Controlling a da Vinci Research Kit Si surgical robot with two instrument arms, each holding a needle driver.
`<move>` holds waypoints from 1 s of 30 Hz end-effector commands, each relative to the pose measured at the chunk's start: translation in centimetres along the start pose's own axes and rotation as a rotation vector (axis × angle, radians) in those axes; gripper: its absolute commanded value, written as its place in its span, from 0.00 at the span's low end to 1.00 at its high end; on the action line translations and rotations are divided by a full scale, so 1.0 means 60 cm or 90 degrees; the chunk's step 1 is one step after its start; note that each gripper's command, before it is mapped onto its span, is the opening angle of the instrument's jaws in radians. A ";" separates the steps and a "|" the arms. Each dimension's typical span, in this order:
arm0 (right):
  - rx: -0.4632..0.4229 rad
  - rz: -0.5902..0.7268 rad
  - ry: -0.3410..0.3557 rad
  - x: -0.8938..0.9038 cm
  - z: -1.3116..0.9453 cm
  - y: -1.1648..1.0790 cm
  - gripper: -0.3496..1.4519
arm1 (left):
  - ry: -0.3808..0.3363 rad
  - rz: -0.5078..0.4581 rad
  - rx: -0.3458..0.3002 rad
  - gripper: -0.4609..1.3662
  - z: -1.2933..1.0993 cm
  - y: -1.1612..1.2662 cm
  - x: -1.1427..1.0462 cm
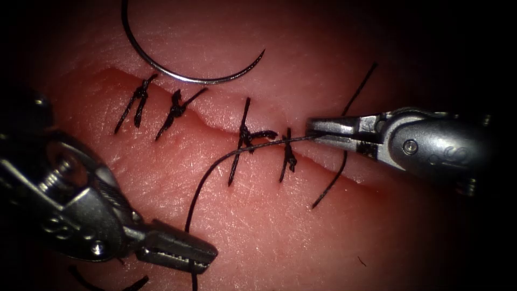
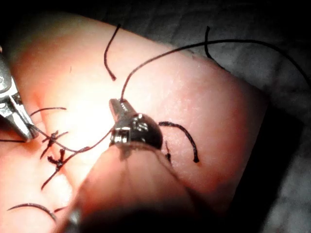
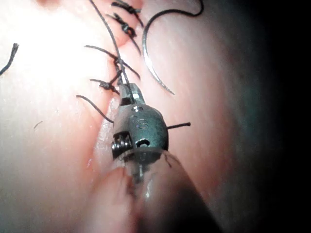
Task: Wound Closure
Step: Grab a working length of suture with the left gripper
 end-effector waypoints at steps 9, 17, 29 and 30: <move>0.005 0.072 0.000 0.0038 -0.0016 -0.0015 0.00 | -0.025 0.007 0.021 0.06 -0.0033 -0.0014 -0.0010; 0.009 0.107 -0.002 0.0074 -0.0033 -0.0028 0.00 | -0.032 0.011 0.045 0.06 -0.0040 -0.0038 -0.0013; 0.012 0.130 -0.002 0.0110 -0.0049 -0.0019 0.28 | -0.050 0.015 0.089 0.06 -0.0069 -0.0070 -0.0026; 0.012 0.135 -0.002 0.0110 -0.0051 -0.0017 0.37 | -0.052 0.014 0.094 0.06 -0.0074 -0.0071 -0.0027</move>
